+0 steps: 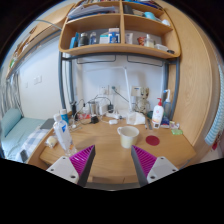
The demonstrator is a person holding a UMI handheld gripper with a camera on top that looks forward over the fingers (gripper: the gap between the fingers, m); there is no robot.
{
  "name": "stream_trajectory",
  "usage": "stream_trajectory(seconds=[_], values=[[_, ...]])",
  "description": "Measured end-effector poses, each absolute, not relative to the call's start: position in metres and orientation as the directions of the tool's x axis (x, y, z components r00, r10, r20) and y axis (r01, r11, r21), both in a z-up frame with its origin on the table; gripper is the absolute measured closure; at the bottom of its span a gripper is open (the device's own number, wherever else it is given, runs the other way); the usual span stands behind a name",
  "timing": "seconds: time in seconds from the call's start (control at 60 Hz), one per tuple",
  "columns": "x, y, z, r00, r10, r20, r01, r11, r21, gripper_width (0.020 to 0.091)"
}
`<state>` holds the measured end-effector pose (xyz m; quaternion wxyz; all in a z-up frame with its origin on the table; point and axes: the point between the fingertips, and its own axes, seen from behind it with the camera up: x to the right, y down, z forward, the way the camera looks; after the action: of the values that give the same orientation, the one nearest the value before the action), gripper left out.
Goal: Pour water
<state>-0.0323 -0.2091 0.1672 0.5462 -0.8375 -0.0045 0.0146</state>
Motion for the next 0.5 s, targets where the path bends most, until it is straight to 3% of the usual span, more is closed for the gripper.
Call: stream_trajectory(seconds=[0.1,0.117,0.15,0.333,0.5], values=[[-0.074,-0.205,0.154,0.997,0.062,-0.050,-0.019,-0.417,-0.909,0.0375],[-0.052,-0.208,0.163,0.997,0.061,-0.047,-0.018,-0.413,-0.911,0.0376],[-0.100,-0.206,0.146,0.995,0.068,-0.067,-0.032,-0.420,-0.907,0.0375],[-0.179,-0.190,0.112,0.993,0.105,-0.052,-0.002,-0.430,-0.903,0.0374],[-0.223,-0.152,0.096,0.990,0.136,-0.037,0.025,-0.431,-0.902,0.0368]])
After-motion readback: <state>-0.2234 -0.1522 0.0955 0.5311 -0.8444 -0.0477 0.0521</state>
